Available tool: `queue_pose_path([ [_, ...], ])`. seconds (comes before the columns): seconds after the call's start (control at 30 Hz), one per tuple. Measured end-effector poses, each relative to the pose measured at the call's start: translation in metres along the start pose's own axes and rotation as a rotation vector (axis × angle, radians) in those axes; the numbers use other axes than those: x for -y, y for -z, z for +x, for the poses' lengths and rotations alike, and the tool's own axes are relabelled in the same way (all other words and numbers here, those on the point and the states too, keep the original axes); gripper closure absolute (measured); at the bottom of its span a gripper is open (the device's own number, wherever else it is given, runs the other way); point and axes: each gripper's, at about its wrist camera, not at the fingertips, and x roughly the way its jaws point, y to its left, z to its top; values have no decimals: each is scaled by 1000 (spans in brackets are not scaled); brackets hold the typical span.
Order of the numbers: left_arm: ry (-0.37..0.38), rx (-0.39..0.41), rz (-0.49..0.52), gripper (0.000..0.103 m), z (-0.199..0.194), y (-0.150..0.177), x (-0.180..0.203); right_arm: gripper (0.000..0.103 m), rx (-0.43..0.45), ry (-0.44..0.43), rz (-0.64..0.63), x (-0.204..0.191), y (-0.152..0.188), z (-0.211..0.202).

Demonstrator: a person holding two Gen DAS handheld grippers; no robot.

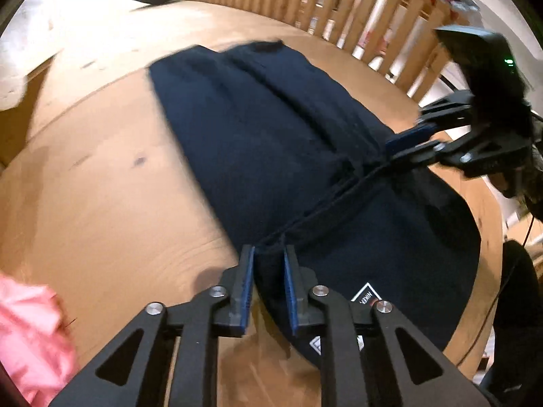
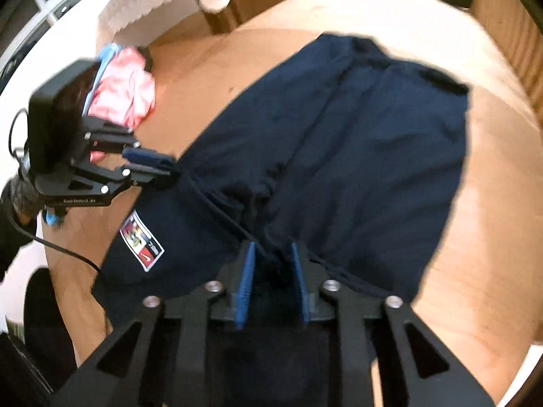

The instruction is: Fold clothes

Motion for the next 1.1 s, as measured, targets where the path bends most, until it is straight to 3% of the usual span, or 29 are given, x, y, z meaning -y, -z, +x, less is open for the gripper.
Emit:
queue_pose_path([
  [0.1, -19, 42, -28, 79, -32, 8, -5, 75, 153, -59, 100, 12, 16, -51],
  [0.2, -28, 73, -33, 79, -58, 19, -2, 75, 200, -41, 87, 1, 30, -69],
  [0.37, 28, 55, -22, 79, -37, 27, 16, 75, 68, -50, 60, -23, 17, 1],
  [0.5, 53, 49, -45, 79, -2, 14, 15, 75, -14, 31, 111, -7, 16, 37],
  [0.53, 59, 42, -45, 79, 6, 11, 13, 80, -23, 36, 128, -2, 16, 40],
  [0.63, 82, 20, -54, 81, 24, 9, 5, 80, -17, 13, 165, 8, 19, 35],
  [0.73, 66, -2, -98, 82, 11, 10, 2, 80, 0, -11, 191, 8, 26, 13],
  [0.83, 55, 42, -36, 79, -35, 30, 22, 74, 73, -20, 158, -4, 50, -39],
  [0.93, 18, 42, 69, 69, -70, 66, 60, 61, 95, 2, 143, -15, 95, -77],
  [1.1, -30, -35, 279, 64, -66, 115, 124, 60, 44, 73, 153, -29, 156, -86],
])
